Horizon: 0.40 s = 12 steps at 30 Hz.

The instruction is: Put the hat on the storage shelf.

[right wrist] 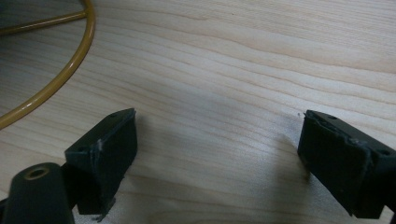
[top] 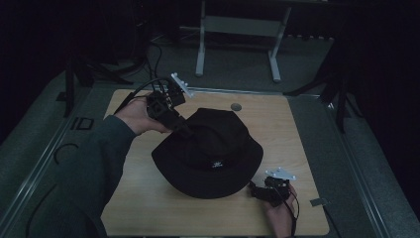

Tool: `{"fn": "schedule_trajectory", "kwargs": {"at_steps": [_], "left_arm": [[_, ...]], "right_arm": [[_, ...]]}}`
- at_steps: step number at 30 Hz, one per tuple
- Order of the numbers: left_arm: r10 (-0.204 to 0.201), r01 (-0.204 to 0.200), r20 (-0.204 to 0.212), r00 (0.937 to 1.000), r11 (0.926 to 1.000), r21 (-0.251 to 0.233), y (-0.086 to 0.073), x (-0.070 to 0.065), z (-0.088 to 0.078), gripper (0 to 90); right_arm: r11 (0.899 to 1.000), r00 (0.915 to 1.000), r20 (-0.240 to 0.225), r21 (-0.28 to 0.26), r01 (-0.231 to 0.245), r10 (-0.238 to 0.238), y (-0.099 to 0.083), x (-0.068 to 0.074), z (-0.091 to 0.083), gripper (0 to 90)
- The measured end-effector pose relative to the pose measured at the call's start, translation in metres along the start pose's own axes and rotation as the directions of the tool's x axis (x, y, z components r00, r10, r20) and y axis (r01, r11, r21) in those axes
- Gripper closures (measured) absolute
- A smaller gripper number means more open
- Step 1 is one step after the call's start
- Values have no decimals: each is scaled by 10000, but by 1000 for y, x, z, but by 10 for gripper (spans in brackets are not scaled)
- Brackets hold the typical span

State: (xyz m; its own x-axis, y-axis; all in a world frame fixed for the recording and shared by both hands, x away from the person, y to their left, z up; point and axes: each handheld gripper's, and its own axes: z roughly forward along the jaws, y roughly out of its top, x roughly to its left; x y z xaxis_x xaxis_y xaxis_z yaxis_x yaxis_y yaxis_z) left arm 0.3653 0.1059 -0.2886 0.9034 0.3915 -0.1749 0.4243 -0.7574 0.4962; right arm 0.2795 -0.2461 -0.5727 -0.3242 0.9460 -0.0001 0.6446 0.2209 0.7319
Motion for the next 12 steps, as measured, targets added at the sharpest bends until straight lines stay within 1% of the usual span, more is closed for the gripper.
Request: {"fn": "schedule_trajectory", "kwargs": {"at_steps": [2, 3, 4, 5, 7, 9, 10, 12], "left_arm": [[-71, 67, -224, 9997, 9998, -183, -2, 2, -5, 371], [-160, 153, -266, 9995, 9996, -257, -4, 3, -7, 315], [-221, 206, -410, 9989, 9991, -361, -5, 4, -11, 259], [-364, 339, -492, 9981, 9981, -516, -8, 6, -15, 216], [-627, 578, -504, 9968, 9938, -947, -13, 10, -24, 205], [-871, 782, -632, 9942, 9883, -1307, -19, 13, -33, 192], [-1008, 897, -669, 9927, 9844, -1515, -22, 15, -37, 192], [-1263, 1083, -874, 9881, 9764, -1867, -29, 18, -45, 192]], "right_arm": [[10000, 10000, 5, -12, 12, -12, 0, 0, 0, 118], [10000, 10000, 1, 6, -26, 26, 0, 0, 0, 118], [10000, 10000, 1, 6, -25, 25, 0, 0, 0, 118], [10000, 10000, 0, 6, -27, 27, 0, 0, 0, 118], [10000, 10000, 0, 5, -26, 26, 0, 0, 0, 118], [10000, 10000, 2, 6, -25, 25, 0, 0, 0, 118], [10000, 10000, 3, 6, -25, 25, 0, 0, 0, 118], [10000, 10000, 0, 5, -27, 27, 0, 0, 0, 118]]}}
